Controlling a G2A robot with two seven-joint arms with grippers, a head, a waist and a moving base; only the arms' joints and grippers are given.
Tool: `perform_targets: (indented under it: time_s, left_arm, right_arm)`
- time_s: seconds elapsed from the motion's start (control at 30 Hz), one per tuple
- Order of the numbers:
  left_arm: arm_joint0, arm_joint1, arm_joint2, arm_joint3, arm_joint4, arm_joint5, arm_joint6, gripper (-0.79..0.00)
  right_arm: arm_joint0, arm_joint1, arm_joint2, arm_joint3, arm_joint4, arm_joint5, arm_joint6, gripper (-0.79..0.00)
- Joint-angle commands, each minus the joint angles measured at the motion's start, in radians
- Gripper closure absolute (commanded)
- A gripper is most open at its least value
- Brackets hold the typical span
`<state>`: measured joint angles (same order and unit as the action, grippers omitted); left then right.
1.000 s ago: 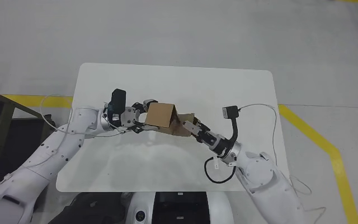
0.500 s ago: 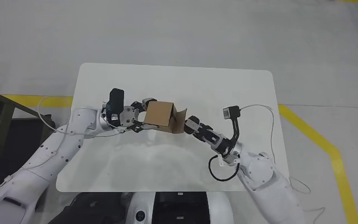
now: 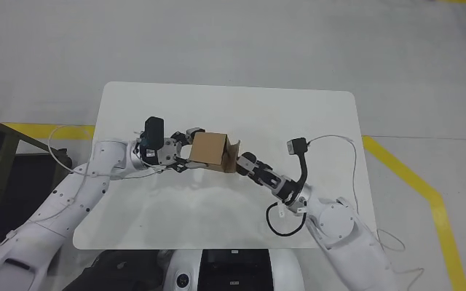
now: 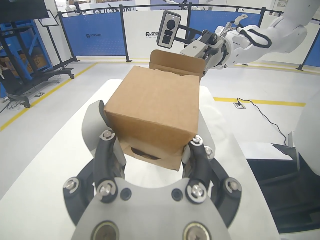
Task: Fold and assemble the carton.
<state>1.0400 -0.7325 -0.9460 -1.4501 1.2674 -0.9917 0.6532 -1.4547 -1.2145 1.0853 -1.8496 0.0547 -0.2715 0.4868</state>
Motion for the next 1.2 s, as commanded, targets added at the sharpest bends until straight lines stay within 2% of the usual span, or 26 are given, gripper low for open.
perform_targets:
  time_s: [0.0, 0.13, 0.17, 0.2, 0.27, 0.63, 0.93, 1.03, 1.17]
  left_arm:
    - [0.000, -0.003, -0.003, -0.005, 0.005, -0.002, -0.007, 0.000]
    - [-0.001, -0.007, -0.009, -0.010, 0.012, -0.006, -0.029, 0.000]
    - [-0.001, -0.008, -0.011, -0.011, 0.013, -0.006, -0.034, 0.000]
    - [-0.002, -0.009, -0.013, -0.013, 0.014, -0.005, -0.040, 0.000]
    - [-0.003, -0.011, -0.018, -0.016, 0.019, -0.004, -0.055, 0.000]
    - [0.004, -0.021, -0.036, -0.042, 0.022, 0.002, -0.114, 0.000]
    - [0.013, -0.028, -0.055, -0.051, 0.015, 0.003, -0.148, 0.000]
    - [0.015, -0.031, -0.060, -0.054, 0.015, 0.002, -0.158, 0.000]
    - [0.019, -0.033, -0.067, -0.057, 0.014, 0.002, -0.163, 0.000]
  right_arm:
    - [0.005, -0.001, -0.009, -0.001, -0.010, 0.009, -0.003, -0.154]
    - [0.011, -0.003, -0.016, -0.001, -0.023, 0.019, -0.013, -0.175]
    - [0.012, -0.003, -0.017, -0.003, -0.024, 0.020, -0.014, -0.203]
    - [0.012, -0.003, -0.016, -0.005, -0.025, 0.019, -0.017, -0.265]
    - [0.011, -0.003, -0.014, -0.009, -0.034, 0.021, -0.021, -0.286]
    - [0.026, -0.001, -0.019, -0.023, -0.103, 0.079, -0.014, -0.222]
    - [0.025, 0.000, -0.016, -0.039, -0.150, 0.109, -0.027, -0.296]
    - [0.020, 0.002, -0.012, -0.045, -0.166, 0.126, -0.027, -0.277]
    - [0.018, 0.003, -0.009, -0.046, -0.181, 0.140, -0.027, -0.215]
